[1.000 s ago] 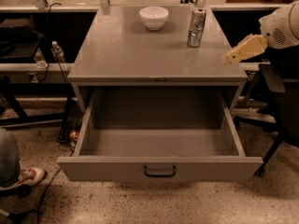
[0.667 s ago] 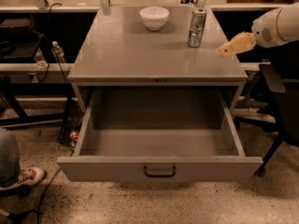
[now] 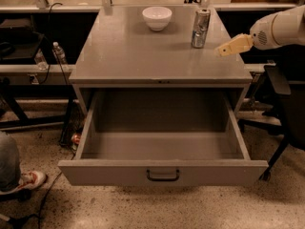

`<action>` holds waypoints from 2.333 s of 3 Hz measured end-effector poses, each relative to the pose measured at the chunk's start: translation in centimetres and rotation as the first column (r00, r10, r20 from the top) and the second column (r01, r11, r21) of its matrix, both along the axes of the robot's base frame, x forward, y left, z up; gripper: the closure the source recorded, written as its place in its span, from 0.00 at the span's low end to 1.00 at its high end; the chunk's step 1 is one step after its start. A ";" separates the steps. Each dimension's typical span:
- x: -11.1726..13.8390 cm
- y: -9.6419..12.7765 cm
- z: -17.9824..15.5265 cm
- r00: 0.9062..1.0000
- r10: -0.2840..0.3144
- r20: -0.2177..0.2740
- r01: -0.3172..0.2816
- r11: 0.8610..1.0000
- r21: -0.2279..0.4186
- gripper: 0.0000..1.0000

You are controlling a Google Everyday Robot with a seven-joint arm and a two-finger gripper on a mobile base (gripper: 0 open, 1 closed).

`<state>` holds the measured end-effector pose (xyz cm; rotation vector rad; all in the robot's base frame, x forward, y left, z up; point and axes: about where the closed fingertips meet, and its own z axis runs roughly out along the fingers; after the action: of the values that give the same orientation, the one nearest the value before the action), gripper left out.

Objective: Place redbull can into top drawer

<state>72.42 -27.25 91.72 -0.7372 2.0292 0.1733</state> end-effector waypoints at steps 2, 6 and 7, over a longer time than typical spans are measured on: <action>2.9 0.3 -0.7 0.999 -0.027 0.041 0.024 0.998 0.056 0.00; 12.5 0.8 -1.4 0.972 -0.151 0.178 0.115 0.973 0.199 0.00; 13.7 1.7 -1.4 0.972 -0.138 0.188 0.097 0.972 0.214 0.00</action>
Offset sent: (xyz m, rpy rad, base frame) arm 0.0616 -0.0046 -0.0061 0.1090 -0.1059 -0.0756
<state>86.14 -25.58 90.33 -0.4839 1.8232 0.2238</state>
